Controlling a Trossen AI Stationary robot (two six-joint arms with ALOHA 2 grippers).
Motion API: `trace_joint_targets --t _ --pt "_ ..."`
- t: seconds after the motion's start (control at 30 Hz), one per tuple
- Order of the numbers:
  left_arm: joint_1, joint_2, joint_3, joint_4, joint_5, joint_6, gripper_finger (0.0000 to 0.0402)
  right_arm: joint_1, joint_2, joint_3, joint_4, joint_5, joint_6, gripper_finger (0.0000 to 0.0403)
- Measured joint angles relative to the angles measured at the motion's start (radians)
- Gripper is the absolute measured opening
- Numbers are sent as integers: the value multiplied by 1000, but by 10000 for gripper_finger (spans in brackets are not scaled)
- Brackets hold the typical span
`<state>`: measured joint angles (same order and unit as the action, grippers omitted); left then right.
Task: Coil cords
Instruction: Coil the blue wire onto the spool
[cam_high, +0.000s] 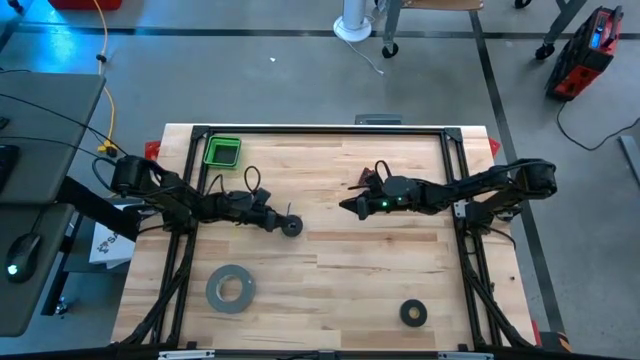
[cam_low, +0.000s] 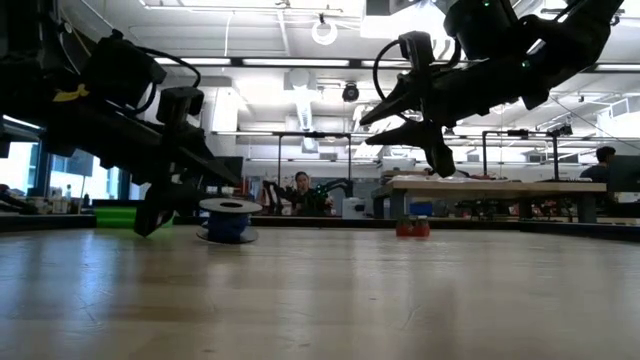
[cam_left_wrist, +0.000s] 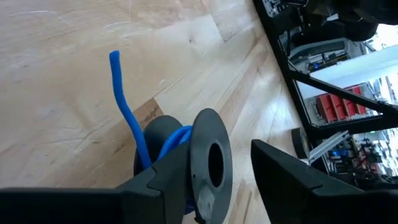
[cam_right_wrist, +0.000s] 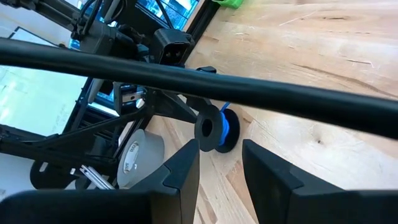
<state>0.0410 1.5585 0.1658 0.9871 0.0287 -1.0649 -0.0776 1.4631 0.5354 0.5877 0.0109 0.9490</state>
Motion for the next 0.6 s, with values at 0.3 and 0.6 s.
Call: trace_joint_targets --t 0.3,0.6 --pt "32 -2 1 -12 70 42 191 -1 0 0 0 0 -7 114" --pt "87 -3 2 -23 78 39 189 -1 0 0 0 0 -8 114"
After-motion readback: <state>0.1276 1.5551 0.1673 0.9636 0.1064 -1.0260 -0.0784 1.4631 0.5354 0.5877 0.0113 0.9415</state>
